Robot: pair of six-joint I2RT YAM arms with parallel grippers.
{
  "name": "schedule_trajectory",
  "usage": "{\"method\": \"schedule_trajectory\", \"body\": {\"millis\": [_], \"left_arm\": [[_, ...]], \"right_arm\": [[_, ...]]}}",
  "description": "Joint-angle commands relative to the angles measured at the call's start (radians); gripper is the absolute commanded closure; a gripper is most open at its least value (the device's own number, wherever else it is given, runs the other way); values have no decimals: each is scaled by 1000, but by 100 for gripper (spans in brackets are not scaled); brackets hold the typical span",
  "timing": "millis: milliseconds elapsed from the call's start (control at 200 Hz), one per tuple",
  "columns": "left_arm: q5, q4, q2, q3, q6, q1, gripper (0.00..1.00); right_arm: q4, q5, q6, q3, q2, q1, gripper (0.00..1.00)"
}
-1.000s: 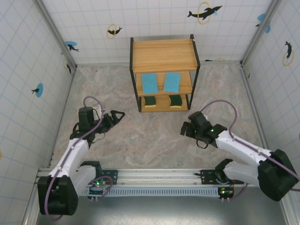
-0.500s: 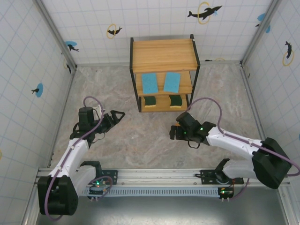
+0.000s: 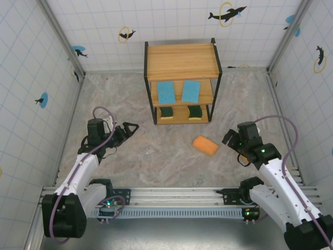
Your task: Place and organize the cleaning sponges onto the shelf
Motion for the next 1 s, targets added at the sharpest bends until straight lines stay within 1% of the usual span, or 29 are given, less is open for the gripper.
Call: {"method": "schedule_trajectory", "body": {"millis": [0,190,446,501,671,996], "left_arm": [[9,16,5,-4,4,-10,2],[7,9,-3,-3,4,-10,3],[2,11,-4,-6,-1,-10,2],[1,9,-3,-4,0,-10,2],[-3,6,-5,-6,-1,-11,2],[-6,1,-8,-7,3,-11,2]], "right_arm": [[-41,-27,-2,-56,10,-60,1],[-32,-23,-40,-85,41,-133,1],[88,-101,-37,-138,126,-128,1],[117,-121,-35,-144,147,-117,1],[182,-114,-19,-136,193,-42,0],[278,-131,-19,-99,312,57,0]]}}
